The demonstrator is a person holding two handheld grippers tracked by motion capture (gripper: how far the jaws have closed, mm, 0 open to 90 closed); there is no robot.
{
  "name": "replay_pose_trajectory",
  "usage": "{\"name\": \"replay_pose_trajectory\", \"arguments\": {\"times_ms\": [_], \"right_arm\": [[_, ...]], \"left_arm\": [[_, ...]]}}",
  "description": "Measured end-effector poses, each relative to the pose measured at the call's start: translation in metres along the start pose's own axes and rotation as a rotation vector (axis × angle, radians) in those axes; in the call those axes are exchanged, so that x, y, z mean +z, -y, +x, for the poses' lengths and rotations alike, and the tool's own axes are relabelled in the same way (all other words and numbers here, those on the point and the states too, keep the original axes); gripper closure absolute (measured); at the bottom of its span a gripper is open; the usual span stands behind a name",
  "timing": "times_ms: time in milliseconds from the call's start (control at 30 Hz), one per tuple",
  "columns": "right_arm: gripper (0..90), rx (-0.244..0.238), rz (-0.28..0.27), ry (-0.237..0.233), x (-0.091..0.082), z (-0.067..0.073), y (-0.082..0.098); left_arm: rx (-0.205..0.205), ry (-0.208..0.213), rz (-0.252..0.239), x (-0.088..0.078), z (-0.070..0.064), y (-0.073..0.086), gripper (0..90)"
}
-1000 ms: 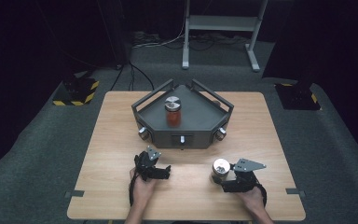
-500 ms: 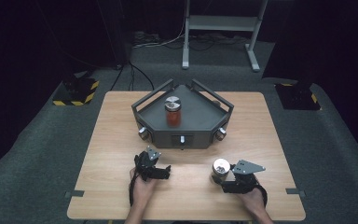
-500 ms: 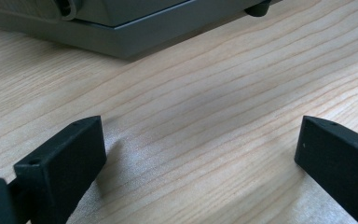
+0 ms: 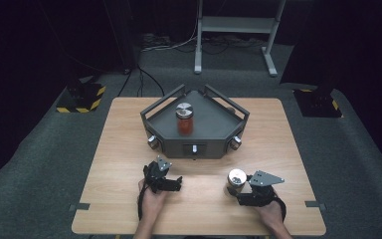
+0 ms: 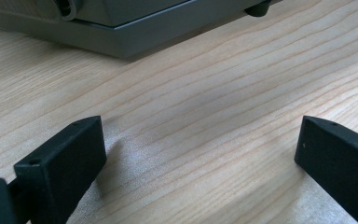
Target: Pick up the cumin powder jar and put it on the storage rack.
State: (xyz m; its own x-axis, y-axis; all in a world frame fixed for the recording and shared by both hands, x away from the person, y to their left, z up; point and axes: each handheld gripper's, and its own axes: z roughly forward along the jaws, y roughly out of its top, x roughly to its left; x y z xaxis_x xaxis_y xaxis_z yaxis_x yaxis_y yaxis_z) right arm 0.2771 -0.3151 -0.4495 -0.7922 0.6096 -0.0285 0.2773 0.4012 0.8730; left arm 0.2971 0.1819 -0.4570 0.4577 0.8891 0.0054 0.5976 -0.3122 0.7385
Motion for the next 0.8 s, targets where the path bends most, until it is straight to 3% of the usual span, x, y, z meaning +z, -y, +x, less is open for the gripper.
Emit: {"name": "replay_pose_trajectory", "arguments": {"times_ms": [800], "right_arm": [[31.0,0.019,-0.028,-0.011,-0.013,-0.022,-0.028]], "left_arm": [[0.0,0.0,0.0,0.0,0.0,0.0,1.8]]}}
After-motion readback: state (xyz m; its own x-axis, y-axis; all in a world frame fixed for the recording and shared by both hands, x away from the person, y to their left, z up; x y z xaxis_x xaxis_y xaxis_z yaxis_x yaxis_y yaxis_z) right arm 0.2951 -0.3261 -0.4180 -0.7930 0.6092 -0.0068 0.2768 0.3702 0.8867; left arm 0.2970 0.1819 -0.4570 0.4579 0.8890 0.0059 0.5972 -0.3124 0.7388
